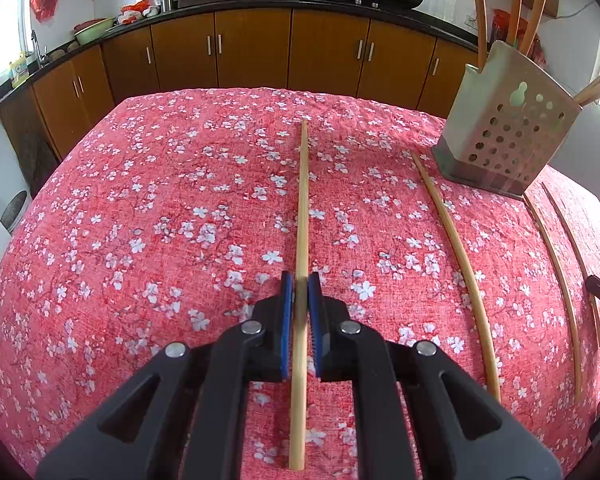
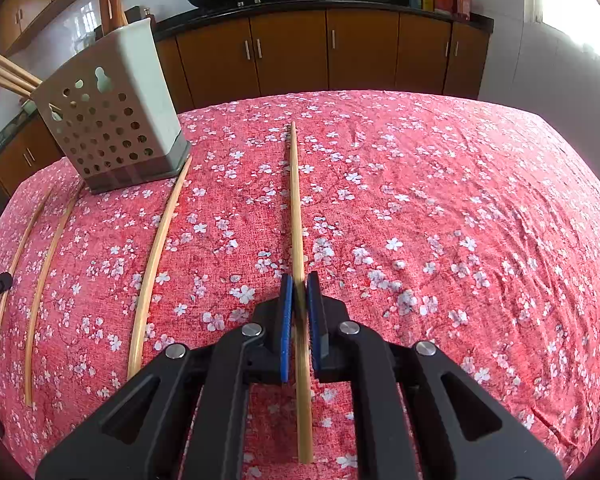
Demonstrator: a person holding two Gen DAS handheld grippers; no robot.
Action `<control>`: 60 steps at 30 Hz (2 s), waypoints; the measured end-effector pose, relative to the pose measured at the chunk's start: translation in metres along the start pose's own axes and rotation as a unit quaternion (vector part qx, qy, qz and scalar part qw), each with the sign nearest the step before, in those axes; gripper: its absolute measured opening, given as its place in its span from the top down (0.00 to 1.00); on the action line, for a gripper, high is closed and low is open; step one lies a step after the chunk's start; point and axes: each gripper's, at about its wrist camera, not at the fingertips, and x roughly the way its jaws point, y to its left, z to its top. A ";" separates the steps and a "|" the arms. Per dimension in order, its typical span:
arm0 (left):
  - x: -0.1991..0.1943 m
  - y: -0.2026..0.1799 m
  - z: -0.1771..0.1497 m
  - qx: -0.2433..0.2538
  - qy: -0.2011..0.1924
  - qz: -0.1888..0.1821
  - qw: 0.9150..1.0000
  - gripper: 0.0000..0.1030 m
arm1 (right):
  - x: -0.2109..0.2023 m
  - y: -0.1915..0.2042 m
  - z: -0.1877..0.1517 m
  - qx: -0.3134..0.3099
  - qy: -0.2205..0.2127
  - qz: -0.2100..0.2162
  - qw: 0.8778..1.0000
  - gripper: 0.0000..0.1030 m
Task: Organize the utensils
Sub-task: 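Hold the chopsticks in both tools, adjusting grip on the cloth, then lift the left tool's chopstick over the holder while the right tool carries its own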
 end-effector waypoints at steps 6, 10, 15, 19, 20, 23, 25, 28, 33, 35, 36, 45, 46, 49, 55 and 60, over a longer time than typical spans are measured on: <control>0.002 -0.001 0.000 0.004 0.000 0.000 1.000 0.88 | 0.000 0.000 0.000 0.000 0.000 0.000 1.000 0.91; 0.002 -0.001 0.000 0.008 0.000 0.000 1.000 0.87 | 0.000 0.000 0.000 0.000 0.000 0.000 1.000 0.91; 0.003 0.000 0.001 0.012 0.000 -0.001 1.000 0.86 | 0.000 0.000 0.000 0.000 0.000 0.000 1.000 0.91; 0.003 -0.001 0.001 0.012 0.000 -0.001 1.000 0.86 | 0.000 0.000 0.000 0.001 0.001 0.000 1.000 0.91; 0.003 -0.001 0.001 0.012 0.000 -0.001 1.000 0.86 | 0.000 0.000 0.000 0.001 0.001 0.000 1.000 0.91; 0.003 -0.002 0.001 0.012 0.000 -0.001 1.000 0.86 | -0.001 0.000 0.000 0.002 0.001 0.001 1.000 0.91; 0.003 -0.002 0.001 0.011 0.000 -0.002 1.000 0.86 | 0.000 0.000 0.000 0.003 0.001 0.002 1.000 0.91; 0.003 0.000 0.001 0.011 0.000 -0.005 1.000 0.86 | 0.000 0.000 0.000 0.004 0.001 0.003 1.000 0.91; 0.003 -0.001 0.002 0.009 0.000 -0.006 1.000 0.86 | 0.000 0.001 0.001 0.004 0.001 0.003 1.000 0.91; 0.003 0.000 0.002 0.009 -0.001 -0.008 1.000 0.86 | 0.000 0.000 0.001 0.004 0.001 0.002 1.000 0.91; 0.002 0.000 0.002 0.008 -0.001 -0.009 1.000 0.86 | 0.000 0.000 0.001 0.004 0.001 0.002 1.000 0.91; 0.000 0.003 0.002 -0.003 -0.002 -0.021 1.000 0.85 | 0.000 0.002 0.001 0.004 0.002 0.001 1.000 0.91; 0.000 0.003 0.002 -0.005 -0.002 -0.022 1.000 0.85 | 0.000 0.002 0.001 0.004 0.002 0.001 1.000 0.91; 0.000 0.003 0.002 -0.004 -0.002 -0.021 1.000 0.85 | 0.000 0.003 0.002 0.002 0.002 -0.002 1.000 0.91; -0.012 -0.004 -0.012 0.017 0.000 -0.014 1.000 0.87 | -0.003 0.000 -0.002 0.005 0.002 0.005 1.000 0.92; -0.015 -0.005 -0.014 0.022 0.001 -0.008 1.000 0.92 | -0.008 -0.002 -0.002 0.011 -0.001 0.009 1.000 0.93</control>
